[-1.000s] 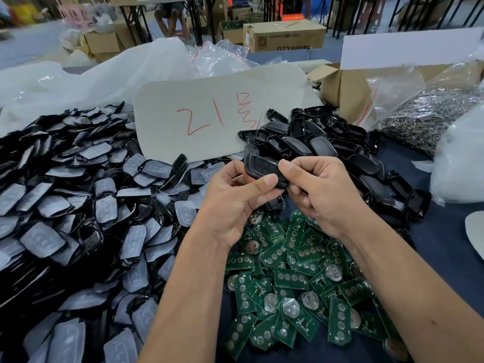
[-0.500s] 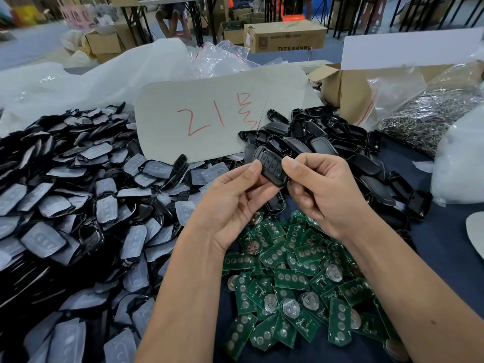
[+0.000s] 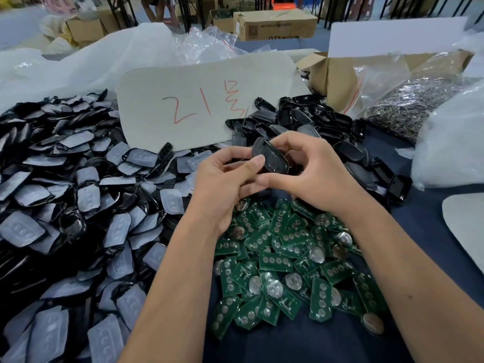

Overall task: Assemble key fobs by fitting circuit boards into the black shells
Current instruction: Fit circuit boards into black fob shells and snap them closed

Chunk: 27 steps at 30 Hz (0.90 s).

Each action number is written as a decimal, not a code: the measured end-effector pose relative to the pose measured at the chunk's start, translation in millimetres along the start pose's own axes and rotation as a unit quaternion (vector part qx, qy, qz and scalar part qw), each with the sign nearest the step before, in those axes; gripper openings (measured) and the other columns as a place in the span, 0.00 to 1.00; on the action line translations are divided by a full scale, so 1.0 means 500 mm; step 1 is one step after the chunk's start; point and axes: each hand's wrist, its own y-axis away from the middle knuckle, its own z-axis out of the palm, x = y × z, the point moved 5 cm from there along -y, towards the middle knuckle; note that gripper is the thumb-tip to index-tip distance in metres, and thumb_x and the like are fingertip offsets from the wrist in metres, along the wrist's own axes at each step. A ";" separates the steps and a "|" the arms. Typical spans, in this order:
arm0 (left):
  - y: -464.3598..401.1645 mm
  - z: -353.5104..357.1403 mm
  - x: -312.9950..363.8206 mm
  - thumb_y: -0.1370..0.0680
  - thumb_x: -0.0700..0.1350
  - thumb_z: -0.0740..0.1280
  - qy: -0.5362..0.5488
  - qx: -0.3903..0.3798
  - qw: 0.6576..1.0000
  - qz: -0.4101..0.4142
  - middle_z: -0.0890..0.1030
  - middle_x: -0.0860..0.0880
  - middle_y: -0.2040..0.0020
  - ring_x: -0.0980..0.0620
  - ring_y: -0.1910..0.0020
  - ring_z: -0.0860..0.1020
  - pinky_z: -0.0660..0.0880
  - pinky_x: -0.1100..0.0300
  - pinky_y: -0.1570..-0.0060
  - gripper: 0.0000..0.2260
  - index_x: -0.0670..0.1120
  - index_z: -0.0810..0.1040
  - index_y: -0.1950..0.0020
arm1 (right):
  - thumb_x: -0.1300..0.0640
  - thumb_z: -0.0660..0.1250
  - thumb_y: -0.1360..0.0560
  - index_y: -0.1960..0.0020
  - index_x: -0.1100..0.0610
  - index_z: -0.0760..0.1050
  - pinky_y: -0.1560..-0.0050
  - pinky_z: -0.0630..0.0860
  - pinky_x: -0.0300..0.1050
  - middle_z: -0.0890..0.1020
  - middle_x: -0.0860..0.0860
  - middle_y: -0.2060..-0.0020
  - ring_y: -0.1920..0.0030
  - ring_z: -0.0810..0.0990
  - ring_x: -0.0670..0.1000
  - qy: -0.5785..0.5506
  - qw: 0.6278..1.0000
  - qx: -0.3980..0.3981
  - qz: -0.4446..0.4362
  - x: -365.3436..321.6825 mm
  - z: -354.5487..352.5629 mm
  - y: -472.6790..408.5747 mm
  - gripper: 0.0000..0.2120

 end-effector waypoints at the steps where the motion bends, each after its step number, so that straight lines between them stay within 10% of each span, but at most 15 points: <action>1: 0.001 0.001 -0.002 0.23 0.36 0.74 -0.026 0.013 1.000 0.009 0.85 0.45 0.63 0.51 0.66 0.84 0.82 0.62 0.63 0.04 0.43 0.81 0.52 | 0.47 0.82 0.32 0.50 0.48 0.83 0.59 0.80 0.52 0.85 0.47 0.58 0.59 0.83 0.51 0.072 0.997 0.008 -0.018 -0.007 -0.004 0.000 0.14; 9: 0.028 0.097 0.006 0.22 0.38 0.75 -0.177 0.008 0.978 0.109 0.86 0.46 0.63 0.49 0.62 0.86 0.85 0.52 0.60 0.11 0.50 0.77 0.47 | 0.57 0.80 0.29 0.41 0.55 0.84 0.48 0.78 0.45 0.86 0.50 0.52 0.52 0.83 0.47 0.147 0.989 0.002 -0.007 -0.036 -0.084 0.036 0.16; 19: 0.075 0.376 -0.071 0.23 0.42 0.71 -0.442 -0.091 0.883 0.125 0.85 0.48 0.52 0.44 0.48 0.81 0.78 0.52 0.46 0.07 0.49 0.84 0.46 | 0.55 0.79 0.32 0.64 0.48 0.81 0.62 0.73 0.51 0.78 0.47 0.71 0.66 0.75 0.48 0.299 0.932 -0.021 0.205 0.043 -0.313 0.180 0.07; 24: 0.101 0.410 -0.098 0.25 0.38 0.69 -0.453 -0.151 0.869 0.131 0.85 0.45 0.51 0.41 0.49 0.82 0.79 0.49 0.47 0.09 0.47 0.84 0.48 | 0.55 0.83 0.33 0.42 0.47 0.84 0.45 0.79 0.48 0.85 0.48 0.53 0.49 0.83 0.50 0.346 0.884 -0.021 0.315 0.071 -0.388 0.221 0.20; 27: 0.087 0.372 -0.091 0.24 0.37 0.69 -0.460 -0.109 0.867 0.155 0.85 0.49 0.51 0.45 0.50 0.82 0.79 0.51 0.46 0.09 0.49 0.85 0.50 | 0.54 0.82 0.32 0.43 0.51 0.85 0.50 0.73 0.41 0.84 0.46 0.56 0.55 0.81 0.47 0.362 0.894 0.038 0.262 0.070 -0.370 0.186 0.18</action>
